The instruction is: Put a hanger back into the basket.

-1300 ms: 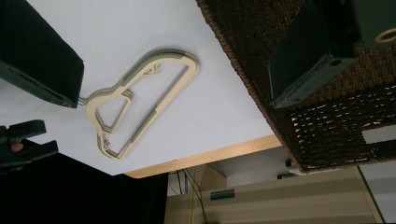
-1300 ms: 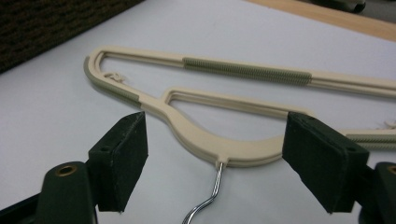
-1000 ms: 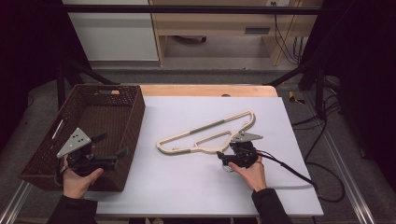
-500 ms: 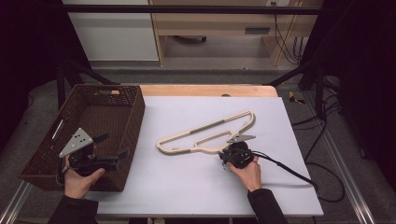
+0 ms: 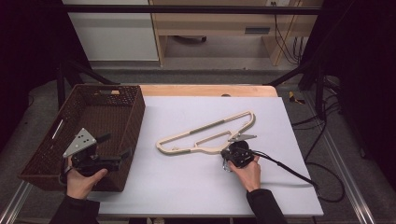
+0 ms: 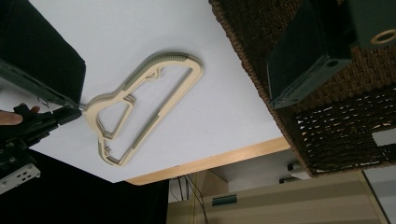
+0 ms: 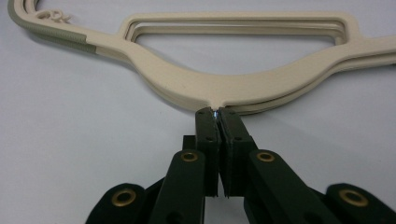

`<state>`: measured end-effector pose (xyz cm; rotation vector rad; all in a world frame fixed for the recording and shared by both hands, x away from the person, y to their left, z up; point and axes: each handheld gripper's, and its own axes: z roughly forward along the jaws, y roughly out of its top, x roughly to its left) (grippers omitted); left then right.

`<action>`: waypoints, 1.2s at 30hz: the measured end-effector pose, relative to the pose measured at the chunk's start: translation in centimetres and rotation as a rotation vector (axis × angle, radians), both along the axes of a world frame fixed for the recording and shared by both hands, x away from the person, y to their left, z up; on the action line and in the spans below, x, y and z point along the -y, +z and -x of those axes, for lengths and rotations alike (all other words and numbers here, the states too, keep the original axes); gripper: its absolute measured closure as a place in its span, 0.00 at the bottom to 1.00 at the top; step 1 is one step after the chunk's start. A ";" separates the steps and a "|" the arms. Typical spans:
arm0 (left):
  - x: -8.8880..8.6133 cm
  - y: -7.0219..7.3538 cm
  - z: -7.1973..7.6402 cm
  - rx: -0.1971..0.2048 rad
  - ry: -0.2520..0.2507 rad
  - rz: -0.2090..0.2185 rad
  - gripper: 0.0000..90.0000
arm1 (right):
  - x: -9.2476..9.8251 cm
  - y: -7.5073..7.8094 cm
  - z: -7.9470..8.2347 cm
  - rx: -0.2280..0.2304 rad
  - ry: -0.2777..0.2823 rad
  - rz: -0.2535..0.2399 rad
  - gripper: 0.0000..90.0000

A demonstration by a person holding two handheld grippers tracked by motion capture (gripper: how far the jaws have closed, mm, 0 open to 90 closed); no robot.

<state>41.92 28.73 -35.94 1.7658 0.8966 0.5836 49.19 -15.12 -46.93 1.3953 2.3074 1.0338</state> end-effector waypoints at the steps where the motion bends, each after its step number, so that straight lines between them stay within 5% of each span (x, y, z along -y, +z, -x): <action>1: 0.1 0.0 0.0 0.001 0.000 0.000 0.05 | 0.0 0.1 0.0 0.005 -0.006 0.003 0.98; 12: 2.3 0.5 0.4 0.006 -0.041 -0.020 0.06 | 0.6 1.3 0.0 0.027 -0.035 -0.029 0.99; 22: 8.2 -0.4 -0.5 -0.044 -0.162 -0.115 0.06 | 1.2 2.5 0.1 0.036 -0.034 -0.016 0.99; 36: 15.2 -2.8 -3.7 -0.107 -0.247 -0.219 0.11 | 1.3 3.0 0.3 0.039 -0.030 0.012 0.99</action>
